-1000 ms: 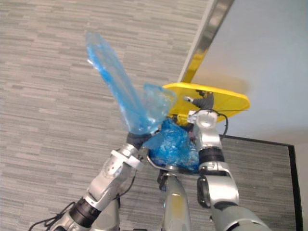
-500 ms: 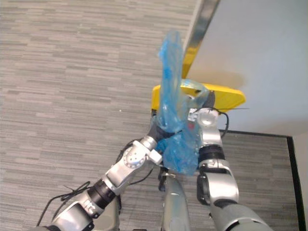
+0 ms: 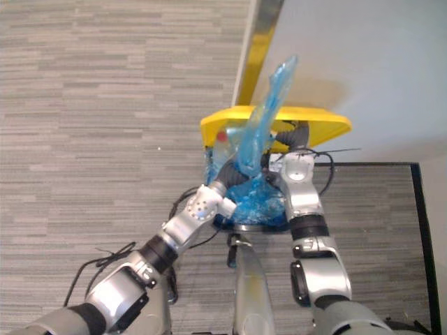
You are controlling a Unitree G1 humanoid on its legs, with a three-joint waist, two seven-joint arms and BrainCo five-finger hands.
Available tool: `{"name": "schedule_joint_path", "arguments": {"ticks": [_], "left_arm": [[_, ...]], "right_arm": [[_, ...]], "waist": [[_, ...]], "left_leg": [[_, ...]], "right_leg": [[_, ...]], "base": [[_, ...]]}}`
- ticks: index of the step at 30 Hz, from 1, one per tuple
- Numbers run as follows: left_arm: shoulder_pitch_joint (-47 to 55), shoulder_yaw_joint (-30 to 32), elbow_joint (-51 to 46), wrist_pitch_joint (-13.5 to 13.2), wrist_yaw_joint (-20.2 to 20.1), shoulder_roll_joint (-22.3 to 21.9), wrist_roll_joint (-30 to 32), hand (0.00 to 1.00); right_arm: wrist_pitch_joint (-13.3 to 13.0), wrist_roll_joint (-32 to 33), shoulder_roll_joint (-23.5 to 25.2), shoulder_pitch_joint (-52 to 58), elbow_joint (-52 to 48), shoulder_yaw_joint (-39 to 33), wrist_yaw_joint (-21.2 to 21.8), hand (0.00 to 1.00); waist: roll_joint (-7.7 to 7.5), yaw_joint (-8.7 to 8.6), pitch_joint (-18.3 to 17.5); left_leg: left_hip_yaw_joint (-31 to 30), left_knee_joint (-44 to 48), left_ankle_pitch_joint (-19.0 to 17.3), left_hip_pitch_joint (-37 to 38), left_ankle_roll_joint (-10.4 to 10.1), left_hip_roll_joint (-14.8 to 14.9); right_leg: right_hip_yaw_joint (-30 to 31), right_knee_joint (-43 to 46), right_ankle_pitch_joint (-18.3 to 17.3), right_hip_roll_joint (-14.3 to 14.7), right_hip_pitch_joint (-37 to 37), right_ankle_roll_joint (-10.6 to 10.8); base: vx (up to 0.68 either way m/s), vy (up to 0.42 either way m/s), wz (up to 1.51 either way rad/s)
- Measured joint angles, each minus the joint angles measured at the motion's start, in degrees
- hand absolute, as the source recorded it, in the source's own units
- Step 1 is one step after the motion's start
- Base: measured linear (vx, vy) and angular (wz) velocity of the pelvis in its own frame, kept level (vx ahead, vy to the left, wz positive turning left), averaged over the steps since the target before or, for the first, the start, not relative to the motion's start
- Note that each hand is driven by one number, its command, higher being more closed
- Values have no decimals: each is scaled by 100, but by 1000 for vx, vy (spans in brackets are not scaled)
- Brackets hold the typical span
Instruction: Gather rubbish on tea table into small bin, then transfer packed bag to large trash can.
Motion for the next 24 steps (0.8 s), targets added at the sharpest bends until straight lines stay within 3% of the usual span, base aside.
{"name": "schedule_joint_path", "arguments": {"ticks": [2, 3, 13, 24], "left_arm": [[-1, 153, 279, 34, 4, 0, 57, 100], [-24, 177, 425, 71, 13, 12, 100, 0], [-498, 955, 1368, 232, 141, 75, 398, 0], [-516, 1067, 1579, 251, 91, 117, 363, 0]], "right_arm": [[-2, 0, 8, -4, 0, 88, 16, 0], [-4, 0, 7, -34, 0, 97, 18, 0], [-8, 20, 11, -663, 1, 495, -1, 0], [-17, 24, 14, -1087, -1, 919, 108, 0]], "waist": [[-1, -26, 0], [-1, -34, 1], [-35, -191, 192], [-20, -222, 294]], "left_leg": [[34, -9, -7, -1, -6, 14], [68, -11, -7, -17, -6, 8], [75, 334, -155, -414, 12, 20], [328, 502, -257, -514, 27, 96]], "right_leg": [[23, 10, 3, 15, -33, -4], [48, 23, 3, 15, -75, -4], [116, 194, 3, 0, -431, -5], [336, 259, 59, 119, -683, -56]], "base": [[66, 0, -10], [62, 5, -8], [18, 1, -1], [35, 8, -13]]}}
